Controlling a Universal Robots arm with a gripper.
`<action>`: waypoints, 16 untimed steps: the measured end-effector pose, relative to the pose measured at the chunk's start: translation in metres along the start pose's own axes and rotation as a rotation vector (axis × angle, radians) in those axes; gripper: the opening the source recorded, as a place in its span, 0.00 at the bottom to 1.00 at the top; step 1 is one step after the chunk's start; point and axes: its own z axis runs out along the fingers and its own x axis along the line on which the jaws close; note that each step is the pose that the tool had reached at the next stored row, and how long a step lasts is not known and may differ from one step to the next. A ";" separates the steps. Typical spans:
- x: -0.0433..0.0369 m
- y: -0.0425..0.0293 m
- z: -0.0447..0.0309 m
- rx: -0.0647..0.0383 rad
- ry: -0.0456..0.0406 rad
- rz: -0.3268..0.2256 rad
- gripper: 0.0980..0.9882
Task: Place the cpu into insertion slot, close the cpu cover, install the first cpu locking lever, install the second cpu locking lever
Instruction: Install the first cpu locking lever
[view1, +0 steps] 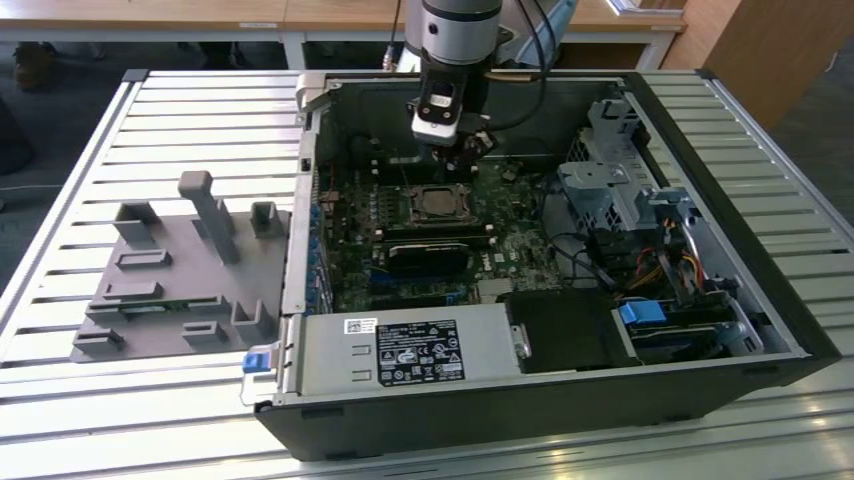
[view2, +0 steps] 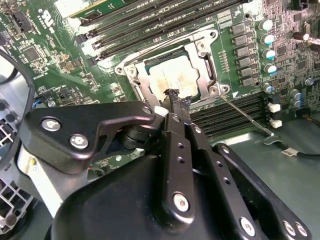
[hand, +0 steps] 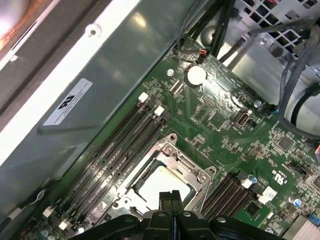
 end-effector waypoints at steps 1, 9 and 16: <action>0.0000 0.0000 0.0000 0.000 0.0001 -0.004 0.02; 0.0000 0.0000 0.0000 -0.001 0.0004 -0.045 0.02; 0.0000 0.0000 0.0000 -0.002 0.0008 -0.080 0.02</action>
